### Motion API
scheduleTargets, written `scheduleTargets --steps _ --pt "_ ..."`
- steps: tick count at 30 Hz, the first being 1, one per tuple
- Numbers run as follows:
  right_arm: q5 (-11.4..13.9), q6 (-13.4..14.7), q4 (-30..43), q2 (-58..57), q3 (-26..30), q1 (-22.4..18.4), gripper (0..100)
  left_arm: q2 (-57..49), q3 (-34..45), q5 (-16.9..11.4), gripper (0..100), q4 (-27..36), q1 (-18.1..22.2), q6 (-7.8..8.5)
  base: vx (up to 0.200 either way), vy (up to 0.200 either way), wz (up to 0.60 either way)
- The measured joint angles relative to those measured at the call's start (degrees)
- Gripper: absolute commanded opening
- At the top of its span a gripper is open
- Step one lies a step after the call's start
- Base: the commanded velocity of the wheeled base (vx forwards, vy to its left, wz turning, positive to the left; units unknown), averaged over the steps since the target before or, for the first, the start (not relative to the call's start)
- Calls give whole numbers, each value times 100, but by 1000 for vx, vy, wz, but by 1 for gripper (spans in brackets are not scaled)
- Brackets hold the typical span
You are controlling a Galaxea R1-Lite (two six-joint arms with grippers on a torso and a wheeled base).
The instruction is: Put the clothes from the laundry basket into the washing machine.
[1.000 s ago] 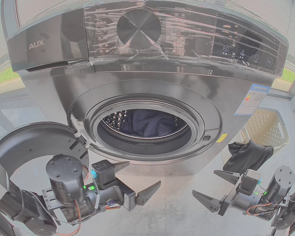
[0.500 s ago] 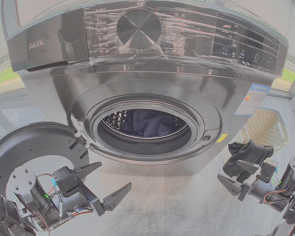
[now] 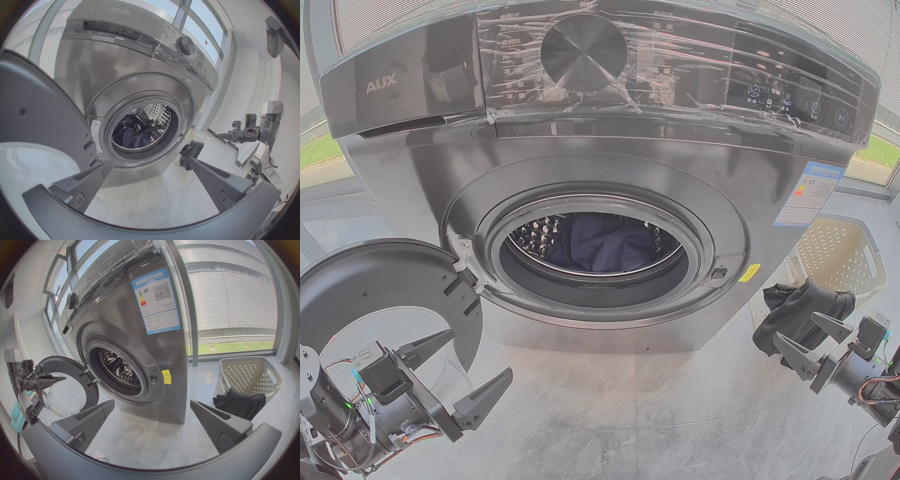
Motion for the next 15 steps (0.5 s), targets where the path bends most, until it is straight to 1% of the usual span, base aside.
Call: scheduleTargets --steps 1,5,13,15 --pt "-26 -4 10 -33 0 -34 100 -94 0 6 100 106 4 -5 -200 0 0" --pt "-101 -17 216 -254 0 -202 100 -636 5 33 100 875 66 -5 -200 0 0" --pt "-146 -55 1620 -1196 2 -489 100 -1855 5 22 100 2069 362 -13 -200 0 0" --pt "-158 -80 2093 -1587 5 -612 100 -2243 2 -9 100 2484 469 -9 -200 0 0"
